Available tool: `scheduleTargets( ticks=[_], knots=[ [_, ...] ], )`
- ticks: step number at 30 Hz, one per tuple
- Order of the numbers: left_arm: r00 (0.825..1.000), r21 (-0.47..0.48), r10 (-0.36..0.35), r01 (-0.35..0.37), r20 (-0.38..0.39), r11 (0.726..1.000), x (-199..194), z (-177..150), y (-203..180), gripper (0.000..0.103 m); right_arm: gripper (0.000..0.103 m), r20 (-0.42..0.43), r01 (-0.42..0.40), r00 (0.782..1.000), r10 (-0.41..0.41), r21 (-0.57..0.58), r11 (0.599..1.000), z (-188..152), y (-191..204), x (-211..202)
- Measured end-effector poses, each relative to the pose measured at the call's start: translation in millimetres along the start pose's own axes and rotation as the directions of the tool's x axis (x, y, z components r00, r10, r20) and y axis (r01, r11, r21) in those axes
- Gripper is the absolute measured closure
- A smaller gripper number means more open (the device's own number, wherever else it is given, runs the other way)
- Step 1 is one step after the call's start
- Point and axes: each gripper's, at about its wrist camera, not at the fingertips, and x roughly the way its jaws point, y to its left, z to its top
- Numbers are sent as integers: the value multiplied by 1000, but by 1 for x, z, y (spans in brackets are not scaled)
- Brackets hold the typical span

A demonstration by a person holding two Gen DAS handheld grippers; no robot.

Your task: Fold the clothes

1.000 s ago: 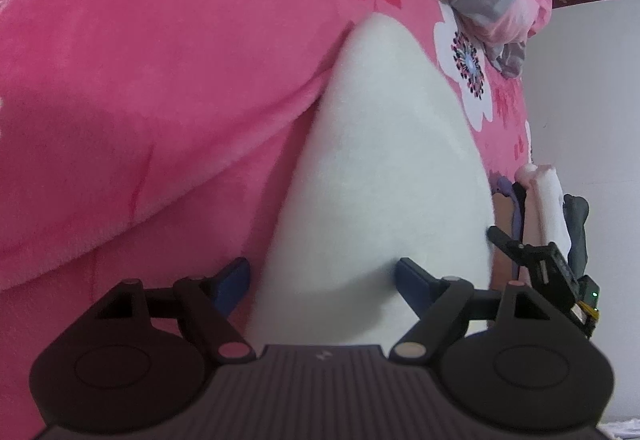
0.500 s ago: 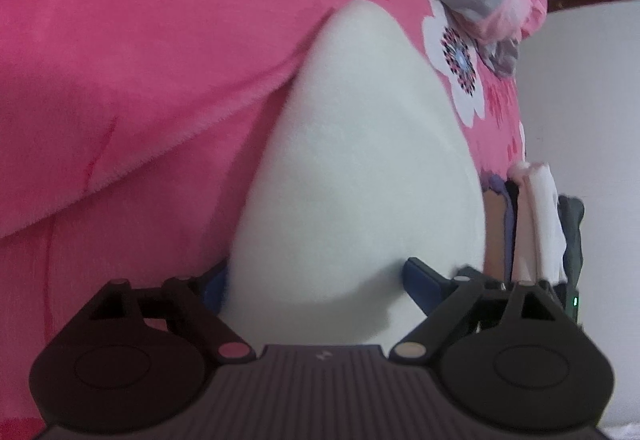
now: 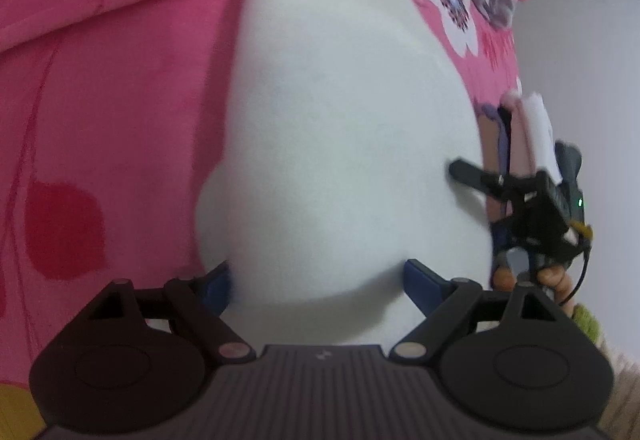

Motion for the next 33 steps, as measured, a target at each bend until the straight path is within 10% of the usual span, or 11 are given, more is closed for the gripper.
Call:
scheduleTargets(
  ticks=[20, 33],
  knots=[
    [999, 30, -4, 3, 36, 1000, -2, 42, 9, 16, 19, 190, 214, 963, -190, -111, 971, 20, 18, -26],
    [999, 24, -1, 0, 50, 1000, -1, 39, 10, 15, 9, 226, -10, 974, 16, -29, 1000, 40, -13, -10]
  ],
)
